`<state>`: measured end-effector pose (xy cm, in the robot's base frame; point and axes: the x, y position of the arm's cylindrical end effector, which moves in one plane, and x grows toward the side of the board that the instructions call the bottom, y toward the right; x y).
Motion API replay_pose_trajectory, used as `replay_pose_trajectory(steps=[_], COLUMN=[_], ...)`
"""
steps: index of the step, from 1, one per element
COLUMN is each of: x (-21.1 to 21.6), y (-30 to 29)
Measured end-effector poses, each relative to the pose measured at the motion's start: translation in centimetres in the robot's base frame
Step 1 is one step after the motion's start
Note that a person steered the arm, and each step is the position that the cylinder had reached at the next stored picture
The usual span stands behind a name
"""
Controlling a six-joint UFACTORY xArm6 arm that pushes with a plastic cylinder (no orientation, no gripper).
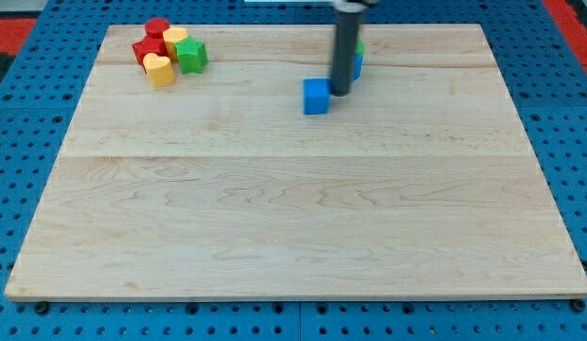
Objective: Move the blue cube and blue triangle into the group of blocks
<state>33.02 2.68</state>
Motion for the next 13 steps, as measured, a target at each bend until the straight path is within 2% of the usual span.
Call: replay_pose_trajectory(steps=[1,2,3,4,5,6,7,8,9,10,12,13], x=[0.4,1.7,3.0,5.2,1.3,0.1,-1.8,1.6,0.8,-2.8,-7.6,-9.7], y=[-4.0,1.0,2.8,-4.7,-7.9,-12.3,-12.7,-4.7,3.8,6.7,-1.9,-3.0])
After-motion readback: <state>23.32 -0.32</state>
